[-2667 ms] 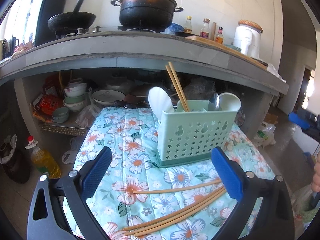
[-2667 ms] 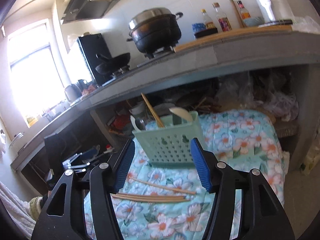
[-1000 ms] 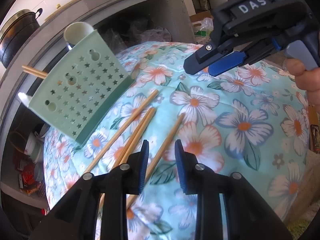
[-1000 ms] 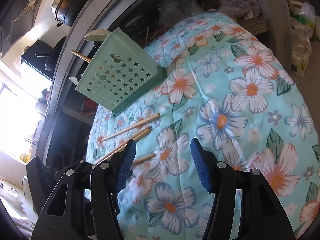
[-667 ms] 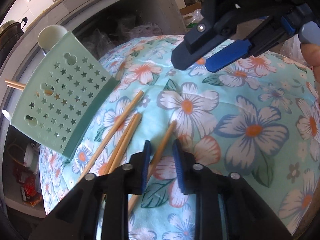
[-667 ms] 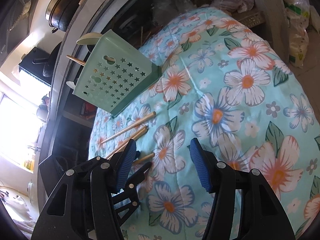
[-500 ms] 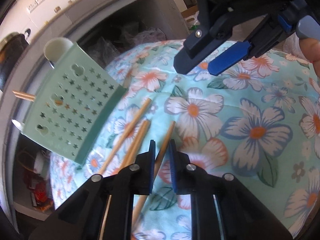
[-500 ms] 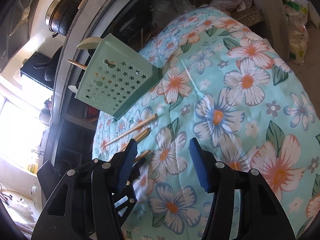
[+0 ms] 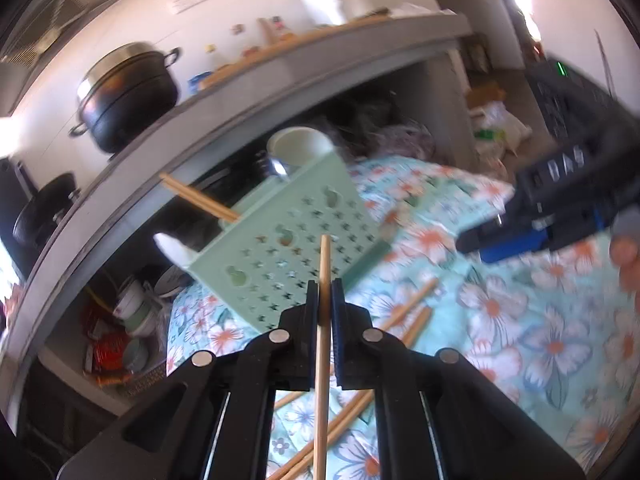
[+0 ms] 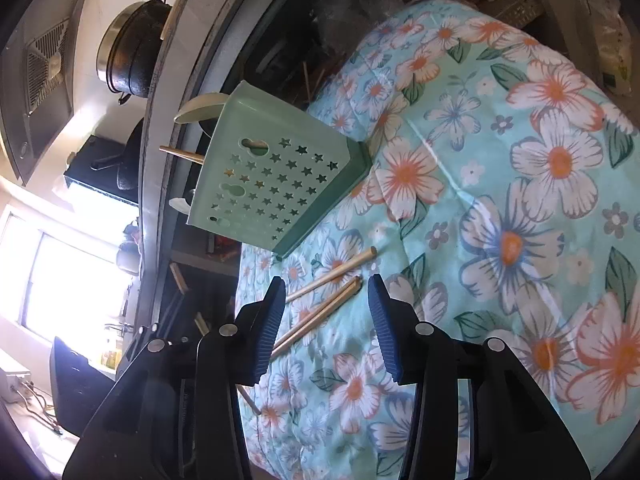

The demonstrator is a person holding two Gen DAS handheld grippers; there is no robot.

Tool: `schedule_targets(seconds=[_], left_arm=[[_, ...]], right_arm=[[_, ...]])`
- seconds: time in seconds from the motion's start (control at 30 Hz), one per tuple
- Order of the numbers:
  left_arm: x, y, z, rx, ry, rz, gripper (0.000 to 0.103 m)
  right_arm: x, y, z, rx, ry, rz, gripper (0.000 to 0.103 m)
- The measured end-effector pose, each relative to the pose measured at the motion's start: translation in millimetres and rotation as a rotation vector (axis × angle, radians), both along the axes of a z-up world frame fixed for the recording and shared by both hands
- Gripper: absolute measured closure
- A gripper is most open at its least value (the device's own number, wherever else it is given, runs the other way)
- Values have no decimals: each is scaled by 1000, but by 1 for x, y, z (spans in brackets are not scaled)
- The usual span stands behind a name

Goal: Organize utensils
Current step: 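Close the left tool on one wooden chopstick and lift it upright, then carry the chopstick with the left tool up over the mint holder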

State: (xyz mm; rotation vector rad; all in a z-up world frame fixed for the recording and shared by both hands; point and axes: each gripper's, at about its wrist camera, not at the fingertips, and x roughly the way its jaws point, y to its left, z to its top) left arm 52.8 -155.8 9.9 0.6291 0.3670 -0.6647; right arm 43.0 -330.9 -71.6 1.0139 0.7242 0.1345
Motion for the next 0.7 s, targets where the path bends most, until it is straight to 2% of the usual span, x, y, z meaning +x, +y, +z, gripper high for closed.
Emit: schedule_targets(seconds=[0.1,0.4,0.53,0.7], left_arm=[[12,9,9,-56,25,53,97],[30,21,7,-115,113,160,97],[35,23,5,-126,126,188,97],[38,22,2,-124,126,199,97]], right_arm=[[10,5,-4,31,11,10,61],[36,4,-33,131,101,-46,69],[46,3,-48,156,144,-82,75],[56,5,-51,161,148,-105,79]])
